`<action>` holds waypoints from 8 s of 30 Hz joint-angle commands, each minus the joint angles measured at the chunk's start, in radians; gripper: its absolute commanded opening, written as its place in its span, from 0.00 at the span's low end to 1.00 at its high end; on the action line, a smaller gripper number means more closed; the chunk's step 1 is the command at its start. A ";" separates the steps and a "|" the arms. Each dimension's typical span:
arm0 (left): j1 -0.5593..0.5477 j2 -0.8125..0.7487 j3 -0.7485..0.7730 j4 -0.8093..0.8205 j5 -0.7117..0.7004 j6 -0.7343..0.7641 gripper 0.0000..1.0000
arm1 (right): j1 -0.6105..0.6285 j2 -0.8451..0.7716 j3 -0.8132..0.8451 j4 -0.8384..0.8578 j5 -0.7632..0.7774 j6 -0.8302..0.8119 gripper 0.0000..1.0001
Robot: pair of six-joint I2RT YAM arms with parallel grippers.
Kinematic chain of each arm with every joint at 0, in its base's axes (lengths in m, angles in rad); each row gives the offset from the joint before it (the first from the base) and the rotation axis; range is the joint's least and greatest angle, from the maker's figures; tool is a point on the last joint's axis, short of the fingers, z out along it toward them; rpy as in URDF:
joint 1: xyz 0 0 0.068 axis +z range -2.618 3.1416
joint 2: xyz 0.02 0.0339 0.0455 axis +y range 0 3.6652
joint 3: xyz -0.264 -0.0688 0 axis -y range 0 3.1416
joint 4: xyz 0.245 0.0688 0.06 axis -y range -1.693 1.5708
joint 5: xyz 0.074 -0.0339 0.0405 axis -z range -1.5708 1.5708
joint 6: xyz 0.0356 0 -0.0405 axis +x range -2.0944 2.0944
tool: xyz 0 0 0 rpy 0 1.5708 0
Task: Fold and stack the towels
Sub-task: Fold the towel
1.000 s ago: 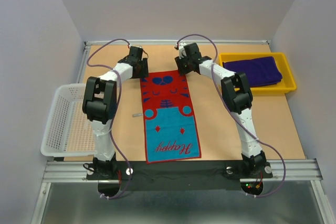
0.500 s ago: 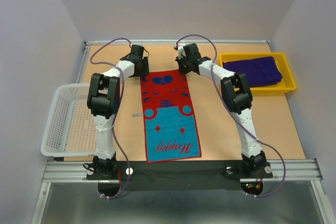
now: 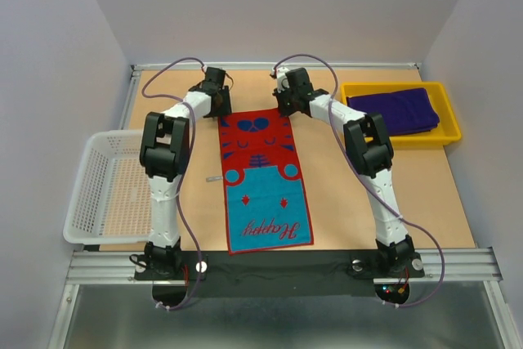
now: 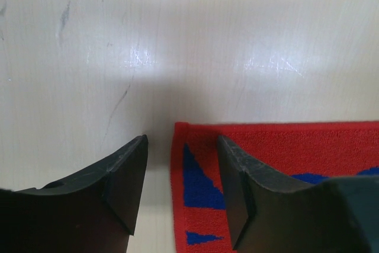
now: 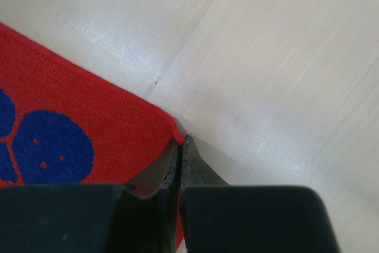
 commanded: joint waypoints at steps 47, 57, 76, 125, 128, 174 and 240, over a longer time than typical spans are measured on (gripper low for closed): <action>0.063 -0.004 0.340 0.109 0.051 0.088 0.00 | -0.094 0.021 0.262 0.081 0.105 -0.042 0.00; 0.068 -0.266 0.007 0.176 0.031 0.059 0.00 | -0.070 -0.297 -0.148 0.090 -0.033 -0.037 0.01; 0.061 -0.717 -0.636 0.067 0.077 -0.093 0.00 | 0.100 -0.742 -0.745 0.041 -0.065 0.129 0.00; 0.045 -0.989 -0.994 0.048 0.157 -0.251 0.00 | 0.197 -0.848 -1.014 -0.013 -0.059 0.382 0.00; 0.045 -1.023 -0.966 0.012 0.147 -0.245 0.00 | 0.197 -0.870 -0.994 -0.017 -0.070 0.389 0.00; 0.000 -1.343 -1.060 -0.103 0.196 -0.372 0.71 | 0.249 -0.971 -1.072 -0.115 -0.466 0.394 0.49; -0.133 -0.593 -1.024 0.866 0.225 -0.542 0.24 | -0.013 -0.361 -0.849 0.906 -0.266 0.839 0.57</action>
